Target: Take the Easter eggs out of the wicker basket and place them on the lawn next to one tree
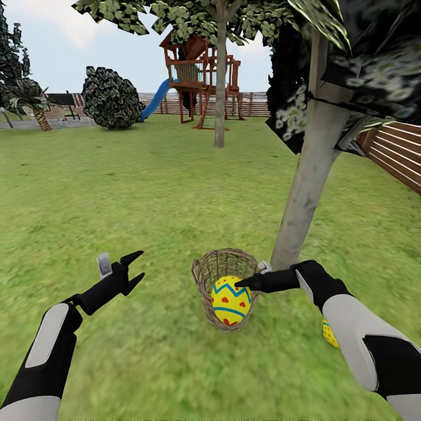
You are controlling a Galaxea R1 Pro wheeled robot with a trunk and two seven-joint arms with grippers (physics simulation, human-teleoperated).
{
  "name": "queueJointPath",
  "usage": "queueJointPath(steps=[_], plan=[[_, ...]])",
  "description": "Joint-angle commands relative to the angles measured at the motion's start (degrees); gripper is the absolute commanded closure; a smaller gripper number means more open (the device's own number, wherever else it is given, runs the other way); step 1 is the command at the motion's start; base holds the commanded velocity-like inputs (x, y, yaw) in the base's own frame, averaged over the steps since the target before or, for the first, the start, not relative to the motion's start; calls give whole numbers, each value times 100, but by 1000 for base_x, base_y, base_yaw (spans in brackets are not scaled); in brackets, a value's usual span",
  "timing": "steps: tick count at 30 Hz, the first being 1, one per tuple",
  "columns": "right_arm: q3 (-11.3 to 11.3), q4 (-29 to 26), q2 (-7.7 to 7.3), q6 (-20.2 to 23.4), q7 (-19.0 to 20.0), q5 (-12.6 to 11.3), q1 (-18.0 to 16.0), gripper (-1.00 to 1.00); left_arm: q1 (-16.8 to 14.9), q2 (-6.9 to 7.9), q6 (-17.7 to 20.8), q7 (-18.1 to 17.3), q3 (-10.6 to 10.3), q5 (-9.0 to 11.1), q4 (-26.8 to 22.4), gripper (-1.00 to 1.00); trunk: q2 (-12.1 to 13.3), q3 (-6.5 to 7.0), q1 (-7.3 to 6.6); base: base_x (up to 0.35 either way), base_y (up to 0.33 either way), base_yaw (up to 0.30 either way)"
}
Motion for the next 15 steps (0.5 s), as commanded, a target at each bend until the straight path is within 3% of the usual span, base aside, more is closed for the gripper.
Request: queueJointPath(steps=[1, 2, 4, 6, 8, 12, 15], plan=[[-19, 19, 3, 34, 45, 47, 11, 100, 1, 31, 51, 21, 26, 58, -6, -100, -2, -5, -1, -20, 0, 0], [-18, 21, -3, 36, 65, 47, 43, 100, 5, 117, 99, 20, 40, 163, -32, -100, -2, -5, -1, -10, 0, 0], [-17, 27, -11, 27, 236, 62, 85, 100, 33, 348, 169, 23, 44, 616, -138, -100, -2, -5, -1, -4, 0, 0], [-17, 16, -10, -2, 322, 83, 96, 100, 122, 484, 193, 24, 44, 960, -174, -100, -2, -4, -1, -1, 0, -3], [-17, 13, 4, -11, 338, 79, 99, 100, 151, 494, 191, 19, 12, 1037, -162, -100, -2, 4, -1, 0, 0, -112], [-17, 22, 17, -24, 351, 48, 254, 100, 158, 451, 132, 21, -692, 1030, -102, -100, -2, 30, -1, 0, 0, -200], [-17, -20, -5, -13, 345, 53, 265, 100, 158, 469, 113, 12, -840, 1034, -114, -100, -2, 51, -1, 0, 0, -205]])
